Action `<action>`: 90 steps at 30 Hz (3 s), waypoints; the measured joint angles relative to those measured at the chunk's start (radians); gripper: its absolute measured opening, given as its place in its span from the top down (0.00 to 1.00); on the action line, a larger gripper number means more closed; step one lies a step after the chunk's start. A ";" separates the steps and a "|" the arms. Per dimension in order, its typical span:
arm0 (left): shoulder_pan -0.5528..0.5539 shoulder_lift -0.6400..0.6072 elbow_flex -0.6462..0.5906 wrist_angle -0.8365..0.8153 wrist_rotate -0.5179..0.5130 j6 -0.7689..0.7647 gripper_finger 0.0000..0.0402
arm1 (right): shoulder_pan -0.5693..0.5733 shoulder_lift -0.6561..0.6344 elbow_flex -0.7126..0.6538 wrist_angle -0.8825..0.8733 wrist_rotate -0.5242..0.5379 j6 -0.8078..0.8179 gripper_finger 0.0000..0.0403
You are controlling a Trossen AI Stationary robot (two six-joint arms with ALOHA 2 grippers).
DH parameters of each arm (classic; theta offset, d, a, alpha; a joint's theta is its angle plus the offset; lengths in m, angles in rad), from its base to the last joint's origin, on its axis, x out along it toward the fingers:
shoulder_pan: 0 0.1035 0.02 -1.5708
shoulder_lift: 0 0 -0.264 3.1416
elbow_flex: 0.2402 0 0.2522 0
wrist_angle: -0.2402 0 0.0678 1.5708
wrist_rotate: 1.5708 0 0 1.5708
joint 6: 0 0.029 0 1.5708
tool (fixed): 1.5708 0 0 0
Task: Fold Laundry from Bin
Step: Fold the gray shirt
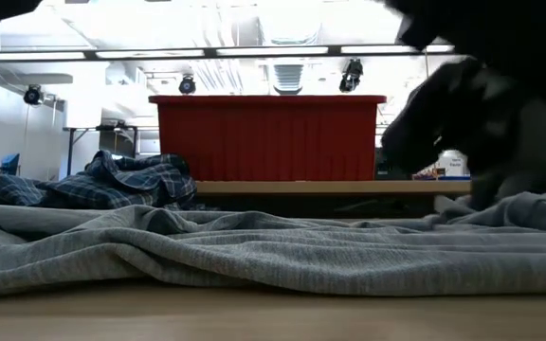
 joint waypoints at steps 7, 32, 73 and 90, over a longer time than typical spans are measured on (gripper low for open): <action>0.001 -0.001 0.044 -0.241 0.003 -0.138 0.20 | 0.000 0.057 0.145 -0.220 -0.088 -0.240 0.73; -0.139 -0.109 0.227 -1.188 -0.074 -0.607 0.23 | 0.144 -0.038 -0.072 -0.216 -0.185 -0.012 0.27; -0.212 -0.898 -0.651 -1.274 -0.043 -0.941 0.23 | 0.182 -0.087 0.157 -0.435 -0.118 -0.065 0.97; -0.235 -1.201 -0.833 -1.276 0.153 -0.735 0.23 | 0.144 -0.041 0.443 -0.241 0.030 -0.175 0.97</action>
